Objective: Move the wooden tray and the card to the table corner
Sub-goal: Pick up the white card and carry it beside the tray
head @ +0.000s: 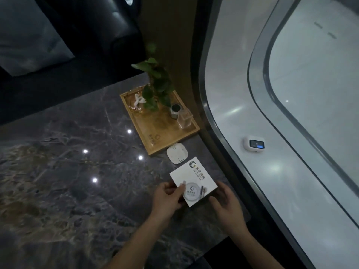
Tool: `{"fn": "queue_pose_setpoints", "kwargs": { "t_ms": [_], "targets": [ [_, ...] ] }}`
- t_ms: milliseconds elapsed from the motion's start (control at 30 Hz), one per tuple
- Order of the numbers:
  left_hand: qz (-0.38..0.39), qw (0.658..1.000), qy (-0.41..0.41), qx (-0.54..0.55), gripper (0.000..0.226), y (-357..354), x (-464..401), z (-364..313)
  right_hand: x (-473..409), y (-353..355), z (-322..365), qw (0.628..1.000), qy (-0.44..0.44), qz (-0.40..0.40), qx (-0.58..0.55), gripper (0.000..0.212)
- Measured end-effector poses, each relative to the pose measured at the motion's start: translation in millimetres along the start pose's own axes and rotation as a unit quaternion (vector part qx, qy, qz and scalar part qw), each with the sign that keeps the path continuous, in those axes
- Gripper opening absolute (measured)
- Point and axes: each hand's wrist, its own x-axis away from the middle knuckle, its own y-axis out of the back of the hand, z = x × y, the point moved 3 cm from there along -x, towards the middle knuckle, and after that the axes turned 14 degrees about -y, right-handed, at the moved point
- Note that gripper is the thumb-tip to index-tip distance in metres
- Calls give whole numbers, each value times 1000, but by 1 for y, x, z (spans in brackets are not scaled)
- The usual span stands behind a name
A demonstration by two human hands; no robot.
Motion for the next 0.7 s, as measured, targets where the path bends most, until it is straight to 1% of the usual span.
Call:
{"fn": "queue_pose_setpoints", "kwargs": {
  "t_ms": [67,200,367,467,567,701],
  "targets": [
    [1,1000,-7,-9,29,-10,-6,-2,0,1,0,1000,0,-12,9,56],
    [10,1000,-16,-11,33,-27,-16,-6,-1,1,3,1000,-4,-23,-11,63],
    [11,999,-30,-18,24,-39,-23,-8,-5,-1,4,998,-7,-24,-49,69],
    [12,999,-35,-32,24,-43,-25,-7,-8,-1,3,997,-18,-22,-68,73],
    [12,998,-36,-48,23,-46,-25,-6,-10,0,3,996,-25,-27,-79,73],
    [17,997,-39,-72,17,-45,-25,-4,-10,0,3,994,-27,-27,-105,67]
  ]
}}
